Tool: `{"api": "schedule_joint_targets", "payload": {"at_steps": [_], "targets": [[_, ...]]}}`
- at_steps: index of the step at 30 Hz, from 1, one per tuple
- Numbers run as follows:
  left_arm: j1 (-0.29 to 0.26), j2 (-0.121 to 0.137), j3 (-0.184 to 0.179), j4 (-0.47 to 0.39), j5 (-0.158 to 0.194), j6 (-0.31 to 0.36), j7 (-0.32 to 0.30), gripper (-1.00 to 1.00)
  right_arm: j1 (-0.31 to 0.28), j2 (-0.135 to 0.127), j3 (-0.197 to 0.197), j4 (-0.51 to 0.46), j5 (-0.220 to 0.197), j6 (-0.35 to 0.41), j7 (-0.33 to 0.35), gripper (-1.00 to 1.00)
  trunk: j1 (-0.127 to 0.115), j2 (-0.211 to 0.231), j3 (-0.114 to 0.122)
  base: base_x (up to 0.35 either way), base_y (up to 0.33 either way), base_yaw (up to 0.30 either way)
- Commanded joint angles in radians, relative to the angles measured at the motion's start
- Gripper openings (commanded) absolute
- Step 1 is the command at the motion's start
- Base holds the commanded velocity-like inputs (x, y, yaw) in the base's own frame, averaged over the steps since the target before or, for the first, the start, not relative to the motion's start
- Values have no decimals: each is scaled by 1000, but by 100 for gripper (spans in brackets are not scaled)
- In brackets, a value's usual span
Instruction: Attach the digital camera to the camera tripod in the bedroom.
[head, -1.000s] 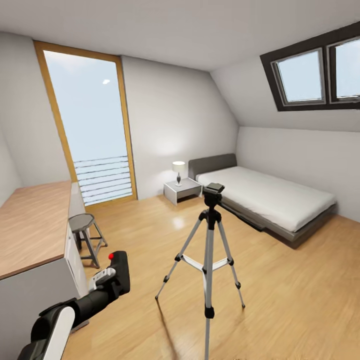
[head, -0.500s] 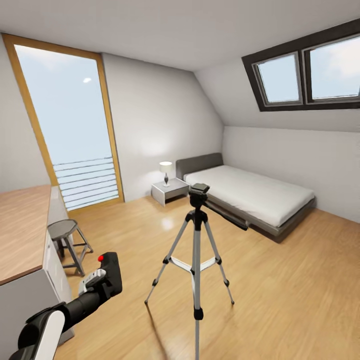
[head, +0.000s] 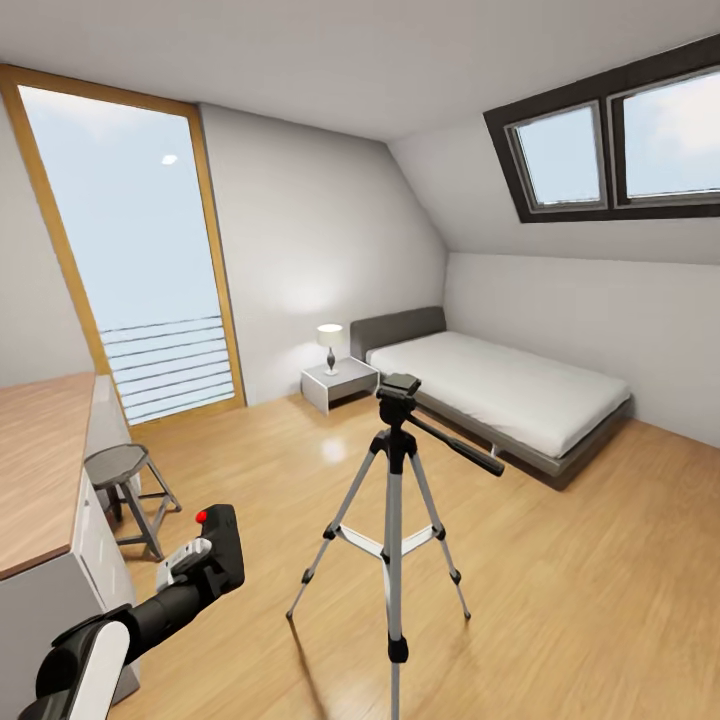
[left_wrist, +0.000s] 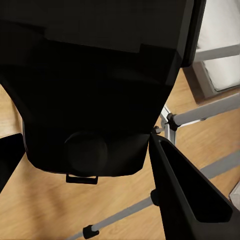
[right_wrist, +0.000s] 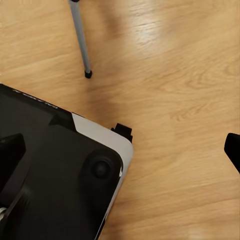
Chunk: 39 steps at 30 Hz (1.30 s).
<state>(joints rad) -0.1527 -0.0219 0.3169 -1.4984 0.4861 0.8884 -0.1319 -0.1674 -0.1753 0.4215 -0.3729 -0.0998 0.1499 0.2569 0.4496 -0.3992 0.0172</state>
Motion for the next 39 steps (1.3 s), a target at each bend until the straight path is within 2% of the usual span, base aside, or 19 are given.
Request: {"api": "schedule_joint_targets", "payload": {"at_steps": [1,9,22,33,39], "targets": [[-1,-1,3,0,-6,6,-12,-100,0,-1,6,-2,-10,0,1,100,0,-1,0,13,0,-1],[-1,-1,5,0,-6,8,-12,-100,4,-1,6,-1,-7,-35,1,100,0,-1,0,5,0,0],[-1,1,3,-1,-6,7,-12,-100,5,0,6,-1,-15,-33,-3,100,0,-1,0,55,31,-7],[-1,3,2,0,-6,10,-12,-100,5,3,5,-1,-16,-37,-5,100,0,-1,0,110,41,-225],[-1,3,3,0,-6,12,-12,-100,5,3,5,-1,-15,-39,-5,100,0,-1,0,8,3,-87]]}}
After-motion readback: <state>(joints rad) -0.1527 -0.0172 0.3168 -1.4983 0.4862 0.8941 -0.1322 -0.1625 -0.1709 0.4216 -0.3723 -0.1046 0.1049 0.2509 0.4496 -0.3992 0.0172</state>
